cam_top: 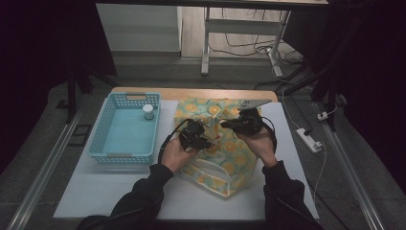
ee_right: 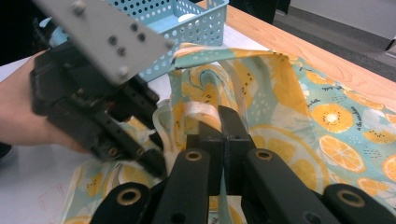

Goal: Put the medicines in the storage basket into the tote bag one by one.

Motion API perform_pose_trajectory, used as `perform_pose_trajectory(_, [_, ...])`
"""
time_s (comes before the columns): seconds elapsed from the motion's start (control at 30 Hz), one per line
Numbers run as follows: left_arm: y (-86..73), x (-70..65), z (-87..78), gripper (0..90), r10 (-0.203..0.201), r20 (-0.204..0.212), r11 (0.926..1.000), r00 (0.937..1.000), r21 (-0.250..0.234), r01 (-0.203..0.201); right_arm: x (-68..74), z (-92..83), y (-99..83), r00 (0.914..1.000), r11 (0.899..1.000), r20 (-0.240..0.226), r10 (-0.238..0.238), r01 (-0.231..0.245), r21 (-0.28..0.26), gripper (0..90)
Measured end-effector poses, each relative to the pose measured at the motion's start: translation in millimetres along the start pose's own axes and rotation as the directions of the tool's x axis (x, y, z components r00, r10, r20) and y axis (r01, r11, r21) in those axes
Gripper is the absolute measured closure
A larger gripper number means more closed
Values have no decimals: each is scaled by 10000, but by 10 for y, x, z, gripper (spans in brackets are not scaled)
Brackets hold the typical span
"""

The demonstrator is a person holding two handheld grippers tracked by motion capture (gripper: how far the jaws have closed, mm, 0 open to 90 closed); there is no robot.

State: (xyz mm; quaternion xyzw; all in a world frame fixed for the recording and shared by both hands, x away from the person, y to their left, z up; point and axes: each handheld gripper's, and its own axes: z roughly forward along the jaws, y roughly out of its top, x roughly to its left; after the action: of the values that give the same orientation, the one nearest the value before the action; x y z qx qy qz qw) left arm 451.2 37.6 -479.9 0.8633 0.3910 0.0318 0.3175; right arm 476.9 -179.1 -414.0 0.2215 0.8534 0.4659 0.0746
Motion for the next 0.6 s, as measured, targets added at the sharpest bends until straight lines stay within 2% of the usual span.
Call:
perform_pose_trajectory(0.27, [115, 134, 4, 720, -203, -368, 9994, 9991, -301, 192, 3, 9, -3, 10000, 10000, 19, 7, -7, 26, 900])
perform_pose_trajectory(0.6, [183, 288, 107, 720, -605, -774, 9969, 9952, -554, 563, 1, 15, -9, 10000, 10000, 16, 37, -37, 29, 900])
